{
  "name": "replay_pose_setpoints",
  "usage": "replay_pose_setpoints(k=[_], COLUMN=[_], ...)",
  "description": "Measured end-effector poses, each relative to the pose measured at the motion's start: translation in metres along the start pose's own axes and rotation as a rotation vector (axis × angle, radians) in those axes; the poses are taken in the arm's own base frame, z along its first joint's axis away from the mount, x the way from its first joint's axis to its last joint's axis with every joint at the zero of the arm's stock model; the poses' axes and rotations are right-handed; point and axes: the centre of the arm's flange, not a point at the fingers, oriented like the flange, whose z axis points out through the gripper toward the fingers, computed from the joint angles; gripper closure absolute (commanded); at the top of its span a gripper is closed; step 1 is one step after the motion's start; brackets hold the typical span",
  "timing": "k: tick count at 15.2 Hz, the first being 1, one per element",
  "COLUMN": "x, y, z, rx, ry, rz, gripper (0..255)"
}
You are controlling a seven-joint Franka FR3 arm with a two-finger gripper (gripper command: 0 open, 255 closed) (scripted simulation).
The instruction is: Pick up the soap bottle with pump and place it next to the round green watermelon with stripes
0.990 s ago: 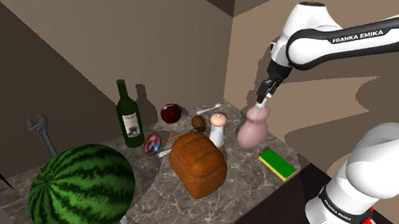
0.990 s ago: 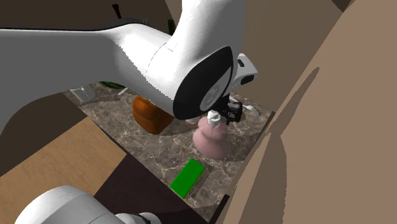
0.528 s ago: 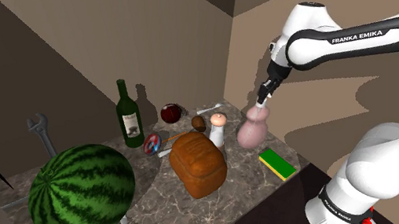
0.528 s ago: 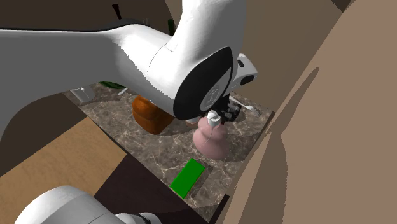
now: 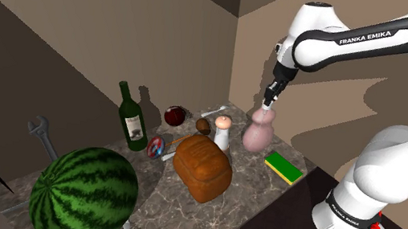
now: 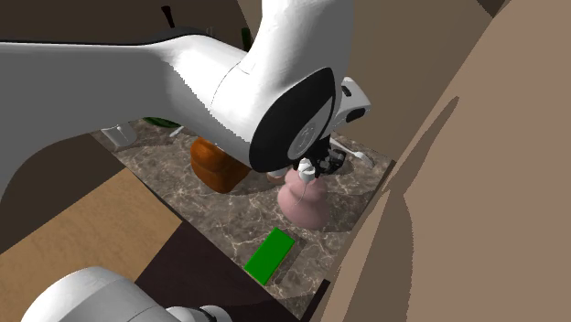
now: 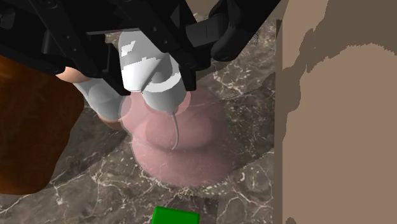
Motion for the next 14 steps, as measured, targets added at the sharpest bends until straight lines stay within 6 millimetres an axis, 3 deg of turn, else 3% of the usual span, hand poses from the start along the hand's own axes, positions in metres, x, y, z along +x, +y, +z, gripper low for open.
replay_pose_setpoints(k=[3, 14], x=[0.000, 0.011], y=[0.000, 0.001], z=[-0.005, -0.062], rx=[0.000, 0.000], ry=[-0.001, -0.001], rz=[0.000, 0.000], gripper=[255, 255])
